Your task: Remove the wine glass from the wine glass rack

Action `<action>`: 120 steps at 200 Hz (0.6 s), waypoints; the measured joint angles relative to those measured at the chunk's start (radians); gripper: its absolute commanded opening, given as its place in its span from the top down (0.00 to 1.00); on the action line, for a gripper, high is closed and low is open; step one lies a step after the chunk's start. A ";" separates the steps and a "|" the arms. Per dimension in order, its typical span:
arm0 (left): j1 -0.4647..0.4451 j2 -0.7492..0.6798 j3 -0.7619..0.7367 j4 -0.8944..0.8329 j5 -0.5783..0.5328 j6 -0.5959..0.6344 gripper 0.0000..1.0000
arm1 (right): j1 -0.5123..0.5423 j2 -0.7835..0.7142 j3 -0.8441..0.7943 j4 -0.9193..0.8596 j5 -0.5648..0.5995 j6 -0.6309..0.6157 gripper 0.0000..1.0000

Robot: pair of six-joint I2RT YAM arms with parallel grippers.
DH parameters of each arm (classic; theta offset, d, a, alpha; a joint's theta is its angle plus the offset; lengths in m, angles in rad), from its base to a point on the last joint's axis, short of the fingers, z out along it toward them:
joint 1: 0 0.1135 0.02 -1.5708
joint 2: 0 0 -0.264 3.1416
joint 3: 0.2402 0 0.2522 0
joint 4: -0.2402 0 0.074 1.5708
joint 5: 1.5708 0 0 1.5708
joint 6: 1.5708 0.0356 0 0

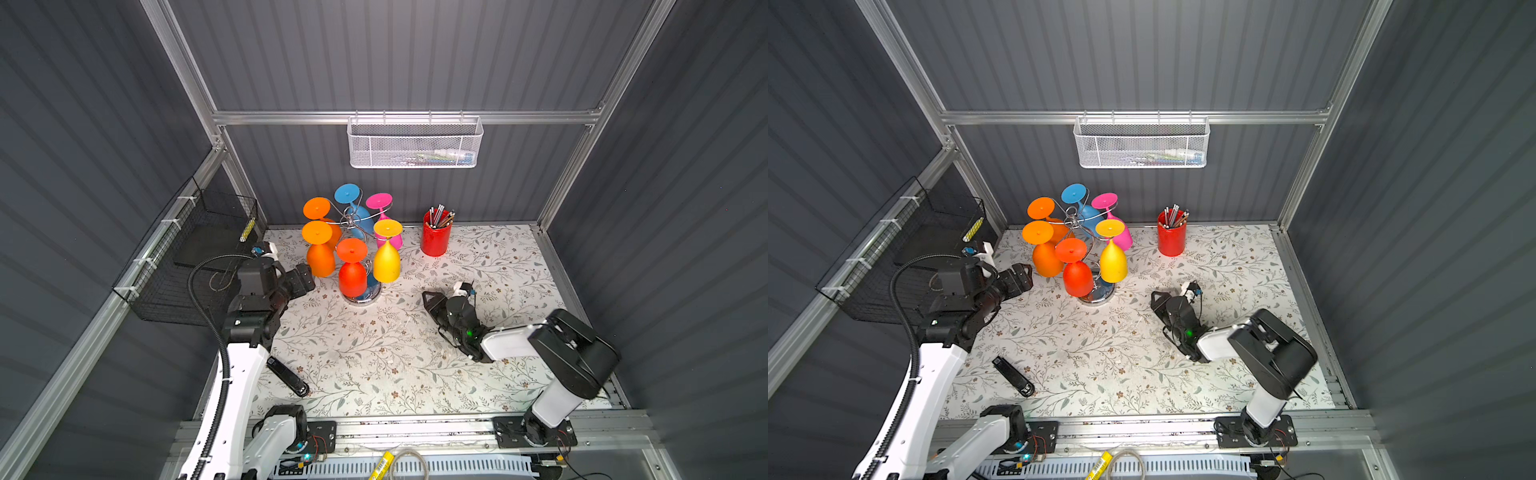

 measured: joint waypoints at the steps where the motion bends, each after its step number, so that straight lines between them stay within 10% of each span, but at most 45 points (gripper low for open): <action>1: 0.000 -0.002 0.000 0.000 0.000 0.000 0.14 | 0.000 -0.005 0.000 -0.002 -0.001 -0.003 0.56; 120: -0.127 0.066 0.229 0.102 -0.026 0.052 0.14 | -0.033 -0.259 0.433 -0.474 -0.257 -0.226 0.53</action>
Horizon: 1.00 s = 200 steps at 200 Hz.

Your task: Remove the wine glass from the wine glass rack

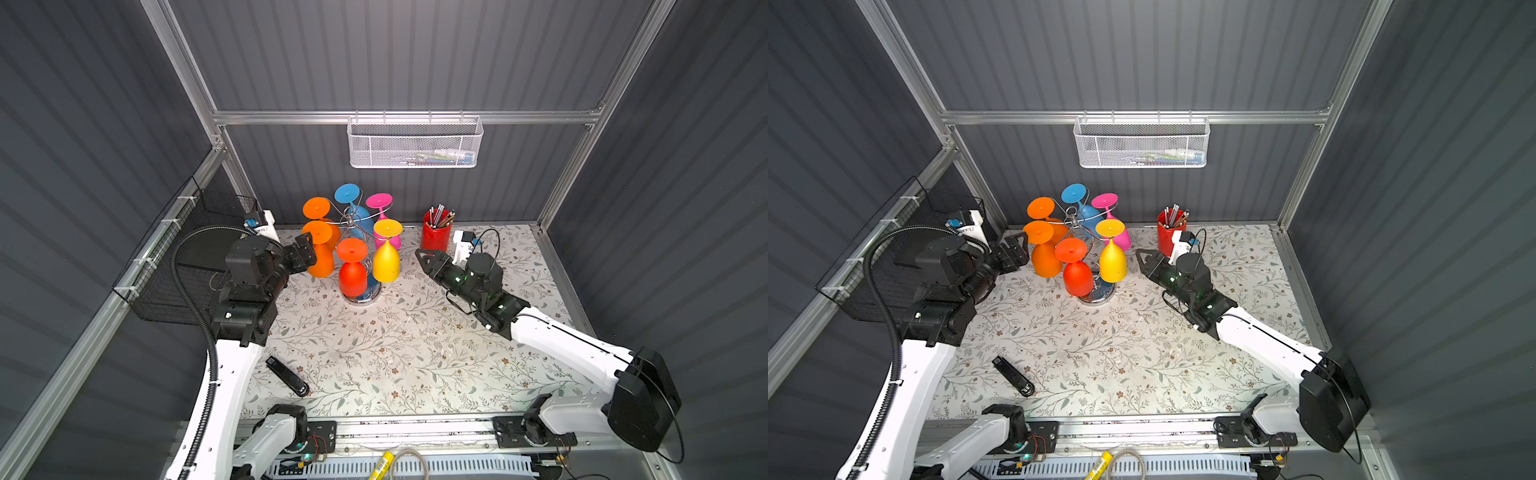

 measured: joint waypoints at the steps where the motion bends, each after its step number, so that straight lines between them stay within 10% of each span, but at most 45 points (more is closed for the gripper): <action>1: -0.001 0.000 0.000 0.002 0.002 0.002 0.14 | -0.001 0.001 0.003 -0.002 -0.002 0.000 0.53; 88: -0.059 -0.116 -0.193 0.219 0.272 0.162 0.12 | -0.039 0.159 0.243 -0.086 -0.175 0.049 0.54; 200: -0.087 -0.151 -0.228 0.259 0.305 0.200 0.12 | -0.081 0.294 0.355 -0.073 -0.246 0.171 0.64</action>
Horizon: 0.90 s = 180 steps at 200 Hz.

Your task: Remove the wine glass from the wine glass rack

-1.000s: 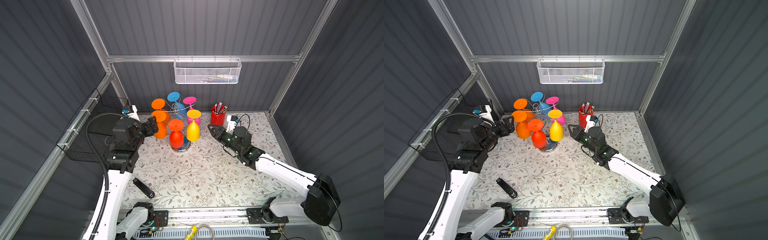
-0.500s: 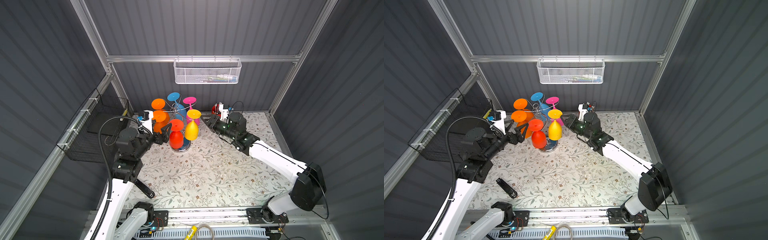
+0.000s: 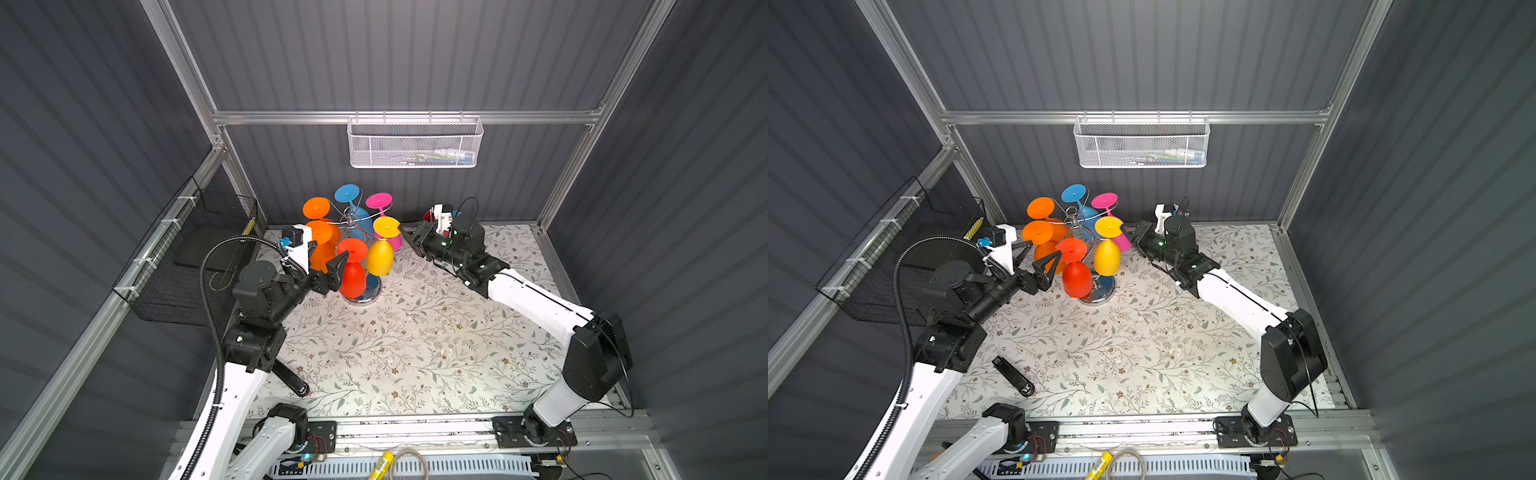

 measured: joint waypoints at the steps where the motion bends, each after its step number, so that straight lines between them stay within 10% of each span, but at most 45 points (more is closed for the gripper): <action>1: 0.000 0.000 0.000 0.000 0.000 0.000 0.12 | 0.000 0.000 0.000 0.001 0.000 0.002 0.64; 180: -0.002 -0.002 0.000 0.006 0.003 0.003 0.11 | 0.030 0.015 0.061 -0.001 0.005 0.015 0.90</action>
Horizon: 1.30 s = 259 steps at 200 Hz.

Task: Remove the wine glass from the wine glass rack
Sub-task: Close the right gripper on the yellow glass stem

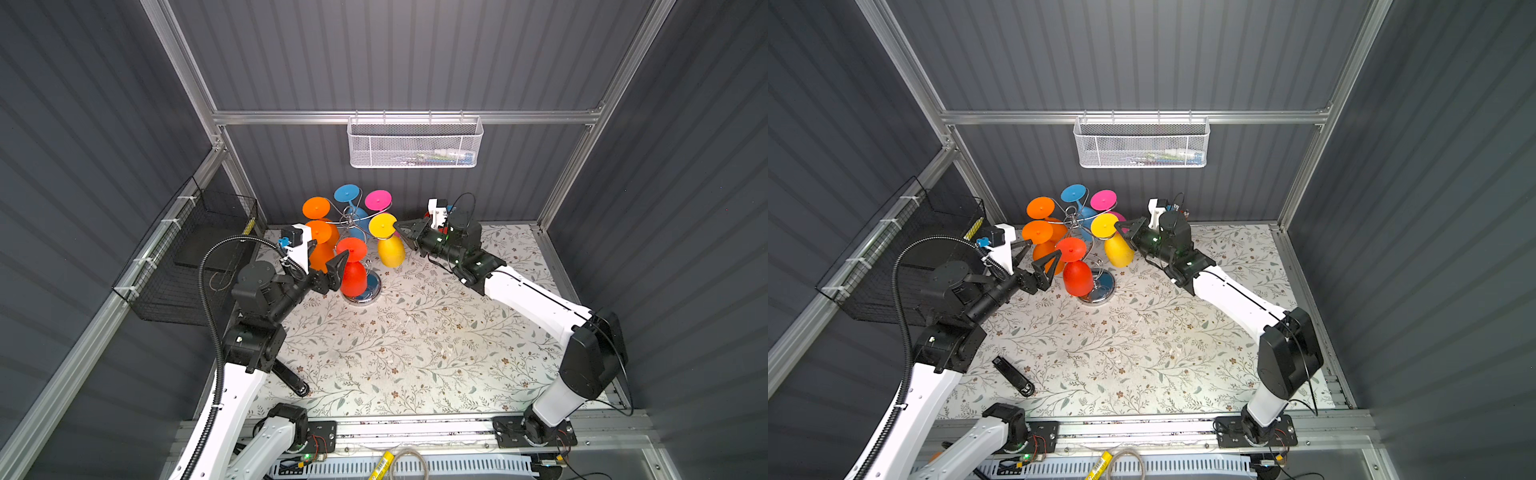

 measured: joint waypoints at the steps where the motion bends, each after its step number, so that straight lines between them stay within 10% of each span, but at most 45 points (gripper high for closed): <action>1: 0.000 0.000 0.000 0.000 0.000 0.000 0.11 | 0.000 0.000 0.000 0.000 0.000 0.000 0.90; 259: -0.005 0.000 0.000 0.000 0.000 0.000 0.10 | 0.056 -0.034 -0.004 -0.005 0.072 -0.035 0.98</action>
